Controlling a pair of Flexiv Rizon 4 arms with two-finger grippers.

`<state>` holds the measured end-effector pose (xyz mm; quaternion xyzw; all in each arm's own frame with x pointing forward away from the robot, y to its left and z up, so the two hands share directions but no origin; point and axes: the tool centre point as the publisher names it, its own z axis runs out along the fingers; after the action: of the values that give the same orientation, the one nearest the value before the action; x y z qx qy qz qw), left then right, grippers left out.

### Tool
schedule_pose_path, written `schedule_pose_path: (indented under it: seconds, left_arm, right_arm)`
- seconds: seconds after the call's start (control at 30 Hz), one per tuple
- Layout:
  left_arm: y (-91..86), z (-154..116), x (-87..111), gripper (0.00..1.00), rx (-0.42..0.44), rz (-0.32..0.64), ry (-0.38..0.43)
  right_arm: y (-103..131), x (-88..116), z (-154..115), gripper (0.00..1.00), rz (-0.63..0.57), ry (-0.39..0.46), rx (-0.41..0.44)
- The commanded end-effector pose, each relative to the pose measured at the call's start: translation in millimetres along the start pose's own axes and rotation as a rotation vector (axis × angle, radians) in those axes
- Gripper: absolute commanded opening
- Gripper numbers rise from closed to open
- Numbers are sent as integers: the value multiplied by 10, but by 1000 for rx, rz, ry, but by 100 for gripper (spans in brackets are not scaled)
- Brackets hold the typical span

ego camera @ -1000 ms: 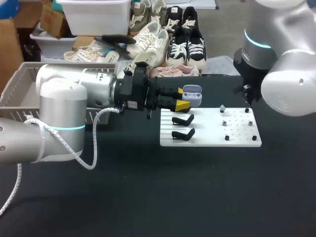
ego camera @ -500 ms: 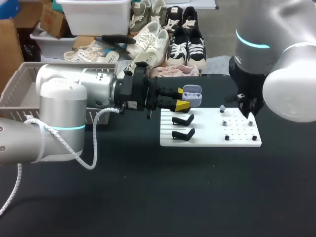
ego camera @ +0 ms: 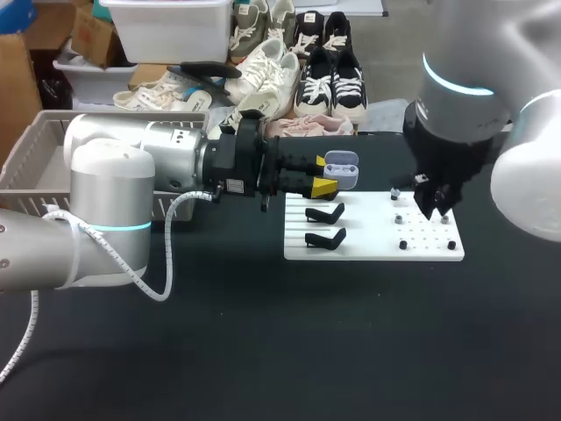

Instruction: Pick up each earbud case from the left stands, insert the matching earbuds, close the lid, and place the case in the box.

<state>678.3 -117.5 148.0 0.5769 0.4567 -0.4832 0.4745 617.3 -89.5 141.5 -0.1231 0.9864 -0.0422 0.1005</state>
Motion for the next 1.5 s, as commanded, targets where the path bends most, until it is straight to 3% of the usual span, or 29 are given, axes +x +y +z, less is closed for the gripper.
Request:
schedule_pose_path:
  seconds: [0.03,0.17,0.27,0.33,0.4,0.43,0.5,0.73,1.33,1.5]
  left_arm:
    - [-6,-2,4,0,-2,2,-1]
    - [-6,-2,4,0,-2,2,-1]
    - [-6,-2,4,0,-2,2,-1]
    - [-6,-2,4,0,-2,2,-1]
    - [-6,-2,4,0,-2,2,-1]
    - [-6,-2,4,0,-2,2,-1]
    - [-6,-2,4,0,-2,2,-1]
    - [-6,-2,4,0,-2,2,-1]
    - [-6,-2,4,0,-2,2,-1]
    - [-6,-2,4,0,-2,2,-1]
  right_arm:
    - [1,39,0,0,4,-15,4]
    - [94,40,-16,0,56,11,64]
    - [184,10,-44,0,207,75,63]
    - [207,-26,-36,0,309,109,118]
    - [219,-62,-20,0,441,134,100]
    - [222,-60,18,0,449,139,164]
    - [241,-62,55,0,516,136,131]
    - [250,70,65,0,575,166,125]
    - [250,70,65,0,575,166,125]
    - [351,25,-60,0,657,153,176]
